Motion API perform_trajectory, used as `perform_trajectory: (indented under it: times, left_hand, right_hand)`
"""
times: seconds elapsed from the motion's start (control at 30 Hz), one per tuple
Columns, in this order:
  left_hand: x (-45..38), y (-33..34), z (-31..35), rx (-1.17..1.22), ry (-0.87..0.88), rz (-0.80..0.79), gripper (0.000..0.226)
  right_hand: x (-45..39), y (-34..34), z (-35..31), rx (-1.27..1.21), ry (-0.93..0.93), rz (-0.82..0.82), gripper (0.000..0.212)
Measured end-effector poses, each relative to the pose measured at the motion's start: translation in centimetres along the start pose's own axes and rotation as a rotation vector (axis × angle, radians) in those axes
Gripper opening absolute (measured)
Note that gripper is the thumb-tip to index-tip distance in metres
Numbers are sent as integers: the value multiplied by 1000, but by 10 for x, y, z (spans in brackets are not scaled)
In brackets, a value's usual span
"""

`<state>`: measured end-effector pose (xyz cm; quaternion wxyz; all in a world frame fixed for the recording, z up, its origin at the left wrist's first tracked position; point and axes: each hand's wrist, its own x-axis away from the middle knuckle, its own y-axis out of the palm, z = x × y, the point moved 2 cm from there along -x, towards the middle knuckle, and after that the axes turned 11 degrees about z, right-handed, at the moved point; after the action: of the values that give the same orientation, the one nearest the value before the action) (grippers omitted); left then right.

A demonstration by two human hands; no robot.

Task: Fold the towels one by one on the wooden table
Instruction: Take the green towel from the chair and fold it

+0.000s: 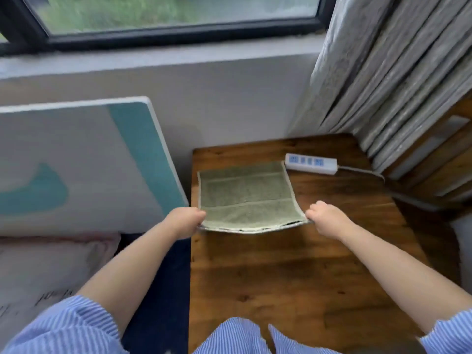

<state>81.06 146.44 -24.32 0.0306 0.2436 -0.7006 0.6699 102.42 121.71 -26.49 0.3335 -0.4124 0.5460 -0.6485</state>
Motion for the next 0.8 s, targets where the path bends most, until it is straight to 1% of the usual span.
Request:
perform_trajectory:
  times: [0.13,0.2,0.23,0.33,0.43,0.5,0.6,0.63,0.67,0.7,0.77,0.8]
  left_hand:
    - [14,51,39,-53,63,-247,29]
    - [20,67,51,-46,67,-319,35]
    - [25,73,55,-34,61,-335,37]
    - [34,93,59,14,66,-363,38]
    - [43,114,59,68,24,-385,33]
    - [49,123,58,130,13,-368,27]
    - [57,132,53,198,67,-241,21]
    - [59,135,52,238,60,-225,18]
    - [62,136,53,298,40,-248,17]
    - [65,139,53,368,4,-310,23]
    - [69,141,54,498,-113,-459,31]
    - [70,141,53,567,-184,-539,31]
  right_hand:
    - [37,48,-28,92,-26,-263,35]
    - [50,59,-36,85,-10,-356,36]
    - [56,64,-39,78,-2,-378,36]
    - [68,75,-44,72,-8,-419,37]
    - [77,84,-48,74,-3,-449,33]
    - [83,87,-49,66,-51,-457,31]
    - [90,90,-50,-29,-176,-428,31]
    - [92,91,-52,-78,-206,-436,31]
    - [92,94,-53,-120,-207,-490,32]
    - [91,98,-54,-160,-153,-578,29]
    - [88,99,-53,-244,20,-748,17]
    - [87,99,-52,-293,108,-811,24]
